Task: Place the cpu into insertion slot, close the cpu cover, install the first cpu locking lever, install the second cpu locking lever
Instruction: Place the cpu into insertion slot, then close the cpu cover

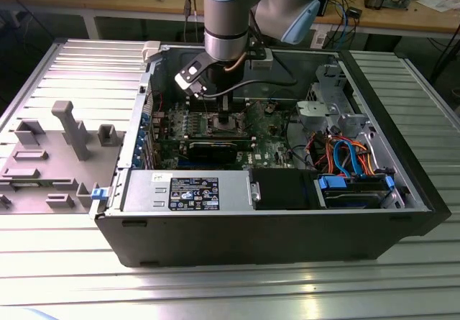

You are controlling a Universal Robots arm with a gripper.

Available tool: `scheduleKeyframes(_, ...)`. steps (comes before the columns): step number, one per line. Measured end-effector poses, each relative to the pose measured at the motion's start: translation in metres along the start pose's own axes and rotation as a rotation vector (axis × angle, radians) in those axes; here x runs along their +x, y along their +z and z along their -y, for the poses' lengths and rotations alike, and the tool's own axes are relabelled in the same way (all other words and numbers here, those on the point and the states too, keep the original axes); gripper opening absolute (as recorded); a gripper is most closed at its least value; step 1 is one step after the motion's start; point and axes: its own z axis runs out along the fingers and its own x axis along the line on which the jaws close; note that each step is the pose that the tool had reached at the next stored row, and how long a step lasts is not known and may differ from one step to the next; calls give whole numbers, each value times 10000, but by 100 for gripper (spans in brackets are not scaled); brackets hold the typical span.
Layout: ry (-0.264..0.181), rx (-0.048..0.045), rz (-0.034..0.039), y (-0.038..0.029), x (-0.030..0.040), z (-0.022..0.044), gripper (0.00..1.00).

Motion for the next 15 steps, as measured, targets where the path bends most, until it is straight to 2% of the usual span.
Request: scheduleKeyframes(15, -1, 23, -5, -12, 0, -2, 11)
